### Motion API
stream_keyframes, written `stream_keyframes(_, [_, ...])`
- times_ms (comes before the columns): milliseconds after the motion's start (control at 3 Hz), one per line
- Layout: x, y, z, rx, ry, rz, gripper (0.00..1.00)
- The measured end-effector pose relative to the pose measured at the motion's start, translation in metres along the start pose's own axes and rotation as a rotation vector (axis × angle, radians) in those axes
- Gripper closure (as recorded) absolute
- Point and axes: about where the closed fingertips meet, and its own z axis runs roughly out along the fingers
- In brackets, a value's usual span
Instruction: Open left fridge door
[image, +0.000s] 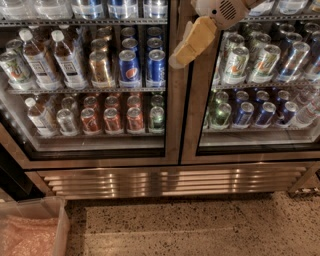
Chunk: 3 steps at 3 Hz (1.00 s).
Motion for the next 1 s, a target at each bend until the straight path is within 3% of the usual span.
stream_keyframes(333, [0.0001, 0.0008, 0.0001, -0.008, -0.009, -0.003, 0.0])
stream_keyframes(1000, [0.0007, 0.0012, -0.0005, -0.015, -0.015, -0.006, 0.42])
